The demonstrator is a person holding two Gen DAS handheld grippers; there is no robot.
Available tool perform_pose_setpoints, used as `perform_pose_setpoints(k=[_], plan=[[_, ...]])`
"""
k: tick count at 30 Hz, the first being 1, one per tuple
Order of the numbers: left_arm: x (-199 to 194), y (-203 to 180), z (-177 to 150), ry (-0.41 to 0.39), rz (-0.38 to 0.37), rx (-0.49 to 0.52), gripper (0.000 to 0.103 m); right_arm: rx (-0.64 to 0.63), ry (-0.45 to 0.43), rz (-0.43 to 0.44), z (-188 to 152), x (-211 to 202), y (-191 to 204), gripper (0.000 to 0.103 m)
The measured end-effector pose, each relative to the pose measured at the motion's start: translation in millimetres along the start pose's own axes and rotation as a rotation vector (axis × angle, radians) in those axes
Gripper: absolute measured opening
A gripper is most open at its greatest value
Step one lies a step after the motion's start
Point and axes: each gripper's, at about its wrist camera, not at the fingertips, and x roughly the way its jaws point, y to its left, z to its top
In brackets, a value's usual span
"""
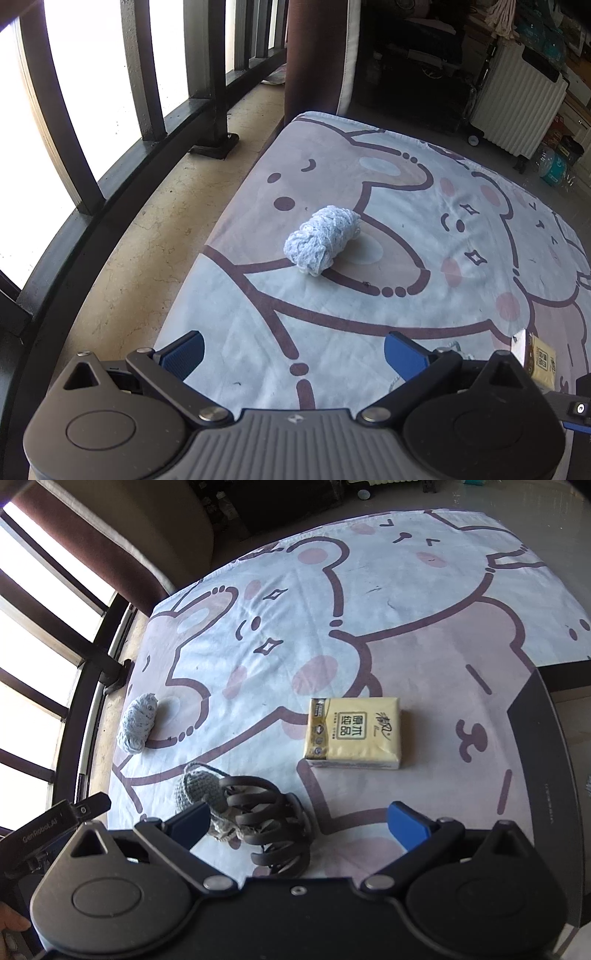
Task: Organize objects
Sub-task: 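Move the left gripper to the white knitted roll while the right gripper approaches the black claw clip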
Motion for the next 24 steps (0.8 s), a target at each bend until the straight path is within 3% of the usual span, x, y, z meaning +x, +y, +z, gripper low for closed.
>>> perform_pose_setpoints(k=[4,10,17,24], plan=[[13,2,3,-0.052,0.04,0.022,0.102,-0.04,0.028,0.0,0,7,10,0.102],[37,2,9,-0.032,0.037,0.004,0.094,-0.098,0.06,0.009,0,16,22,0.098],[50,-6,19,-0.077,0.041,0.022,0.091,-0.166,0.093,-0.022,0,29,24,0.096],[58,-13,27,-0.112,0.031,0.02,0.088,-0.221,0.132,-0.043,-1,36,21,0.079]])
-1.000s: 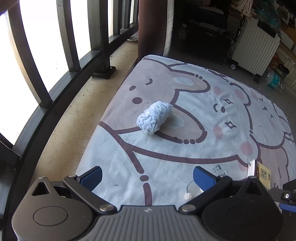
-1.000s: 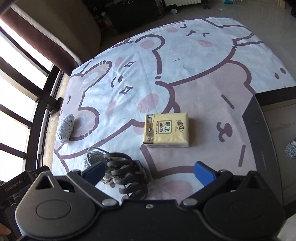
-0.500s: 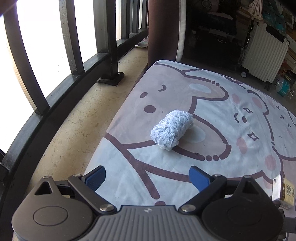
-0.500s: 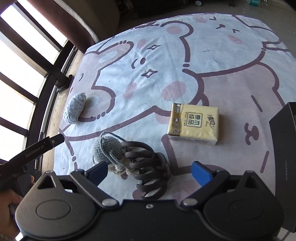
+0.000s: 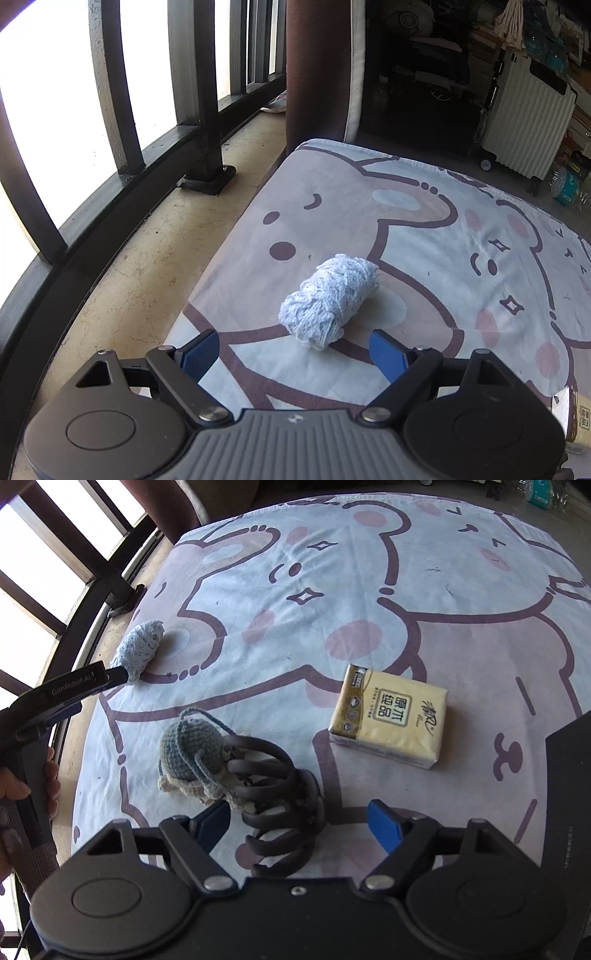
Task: Organize objects
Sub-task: 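Move the left gripper to the white knitted roll while the right gripper approaches the black claw clip, then close the left gripper on the white knitted roll while the right gripper grasps the black claw clip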
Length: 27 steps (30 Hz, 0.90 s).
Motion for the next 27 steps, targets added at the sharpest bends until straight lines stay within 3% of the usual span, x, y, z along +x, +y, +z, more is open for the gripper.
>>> perform_pose_setpoints(k=[8,10,19,24,27], plan=[[6,-6,4,-0.023,-0.024,0.005,0.083,-0.045,0.037,0.005,-4,8,2,0.059],[7,-7,4,-0.027,-0.016,0.008,0.084,-0.058,0.03,0.025,-3,6,4,0.047],[15,-5,8,-0.042,-0.016,0.003,0.083,-0.097,0.007,0.001,-4,-18,-5,0.047],[19,-6,9,-0.025,-0.011,-0.03,0.075,-0.16,0.011,-0.096,-12,-29,-18,0.047],[22,-6,8,-0.006,-0.02,-0.063,0.067,-0.295,0.009,-0.25,-18,-32,-16,0.047]])
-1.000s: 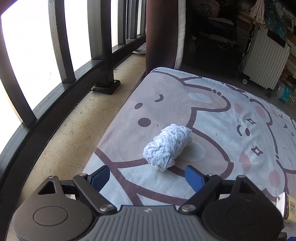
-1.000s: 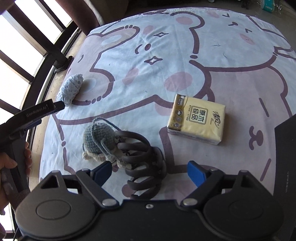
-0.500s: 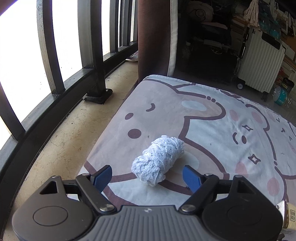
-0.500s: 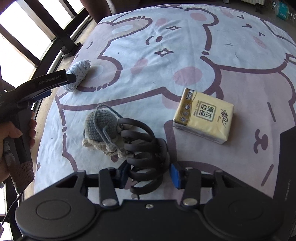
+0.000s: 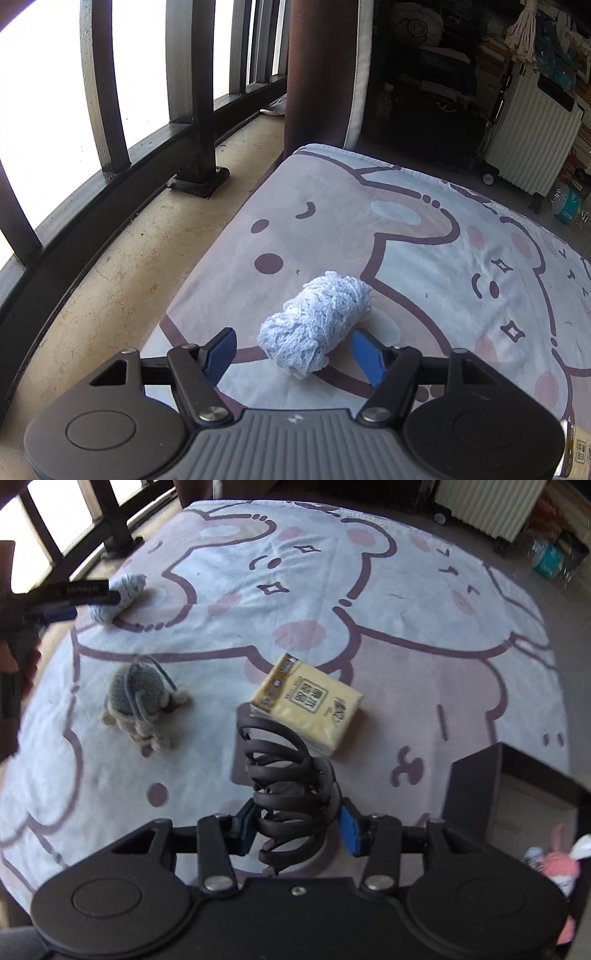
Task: Organize objects
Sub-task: 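Close the left gripper on the white knitted roll while the right gripper grasps the black claw clip, then lift the roll and clip and carry both grippers toward the black box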
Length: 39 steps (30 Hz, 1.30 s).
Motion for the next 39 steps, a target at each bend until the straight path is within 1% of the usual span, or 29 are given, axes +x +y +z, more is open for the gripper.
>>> perform_pose_setpoints(k=[2,3,4,5,6,8,11,15,20,23,28,31,32,34,36,39], plan=[[1,0,0,0.006,-0.009,-0.013,0.058,-0.069,0.006,-0.067,-3,0,2,0.047],[1,-1,0,0.01,-0.011,-0.014,0.055,-0.09,0.01,-0.079,-4,0,2,0.047],[2,-2,0,0.016,-0.008,-0.012,0.049,-0.1,0.013,-0.076,-5,0,2,0.047],[1,-3,0,0.021,-0.001,-0.009,0.044,-0.109,0.019,-0.064,-5,0,2,0.047],[1,-3,-1,0.024,-0.001,-0.008,0.044,-0.117,0.023,-0.048,-7,-1,3,0.047],[1,-2,-1,0.028,-0.002,-0.008,0.039,-0.136,0.033,-0.017,-9,0,8,0.047],[-1,0,0,0.035,-0.007,-0.007,0.036,-0.159,0.045,0.043,-12,1,15,0.048],[-5,-1,-2,0.056,-0.004,0.015,0.034,-0.166,0.046,0.105,-15,-6,23,0.052],[-15,-2,-6,0.076,-0.013,0.043,0.033,-0.125,0.048,0.22,-18,-15,26,0.054],[-23,0,-9,0.105,-0.024,0.036,0.033,-0.09,0.039,0.272,-19,-21,25,0.054],[-37,6,-17,0.17,-0.026,0.051,0.033,-0.031,0.012,0.248,-19,-25,20,0.06],[-44,11,-22,0.221,-0.034,0.048,0.033,0.009,0.01,0.262,-20,-25,16,0.06],[-46,13,-24,0.24,-0.037,0.043,0.033,0.015,0.01,0.256,-20,-25,16,0.059],[-49,14,-28,0.277,-0.046,0.036,0.033,0.04,0.009,0.212,-17,-25,15,0.052],[-53,13,-35,0.318,-0.056,0.048,0.033,0.089,0.017,0.19,-14,-24,12,0.051],[-61,7,-45,0.36,-0.055,0.112,0.032,0.168,0.025,0.237,-13,-23,5,0.051]])
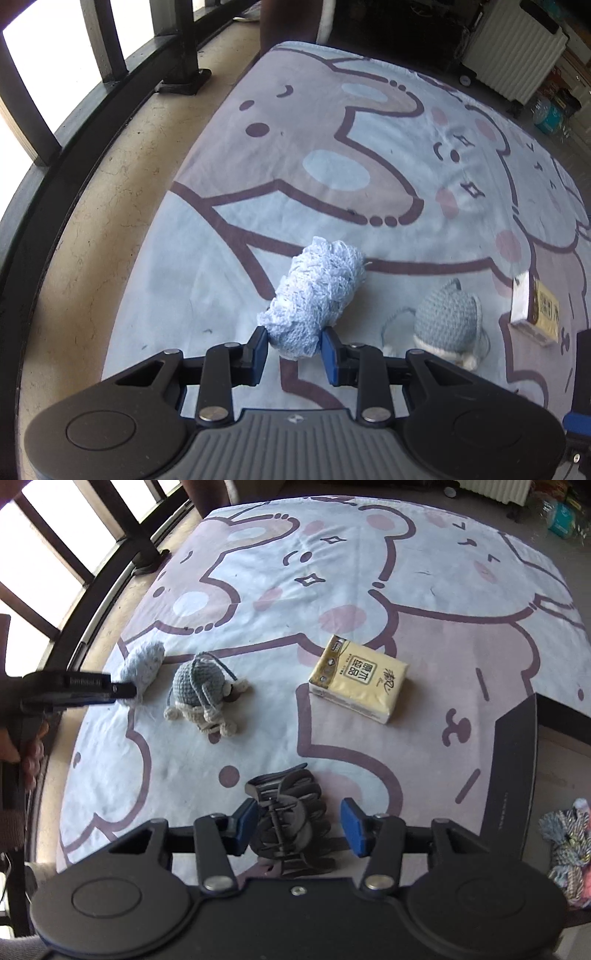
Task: Organize objects
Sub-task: 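Lift the roll and clip and carry both grippers toward the black box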
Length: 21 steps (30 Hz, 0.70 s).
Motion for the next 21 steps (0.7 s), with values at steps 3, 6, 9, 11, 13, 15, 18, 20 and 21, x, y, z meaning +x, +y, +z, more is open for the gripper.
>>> perform_pose_setpoints(k=[3,6,9,11,13,15,18,20,21], plan=[[-7,-4,-9,0.025,-0.004,0.036,0.032,0.021,0.006,0.009,-1,3,1,0.056],[-11,-7,-17,0.061,-0.015,0.065,0.032,0.015,0.007,0.018,-3,7,3,0.06],[-14,-8,-24,0.103,-0.033,0.082,0.032,-0.014,0.014,0.021,-3,10,7,0.06],[-15,-11,-29,0.122,-0.032,0.104,0.032,-0.043,0.028,0.02,-4,13,12,0.06],[-15,-14,-34,0.144,-0.031,0.128,0.032,-0.078,0.048,0.019,-6,17,17,0.06],[-13,-17,-39,0.171,-0.036,0.155,0.032,-0.113,0.065,0.003,-8,21,22,0.059],[-12,-20,-43,0.181,-0.032,0.18,0.033,-0.139,0.081,-0.012,-9,25,24,0.054],[-13,-20,-43,0.176,-0.032,0.178,0.037,-0.142,0.078,-0.017,-8,25,24,0.051],[-13,-20,-43,0.175,-0.028,0.183,0.039,-0.141,0.078,-0.021,-8,25,23,0.047]])
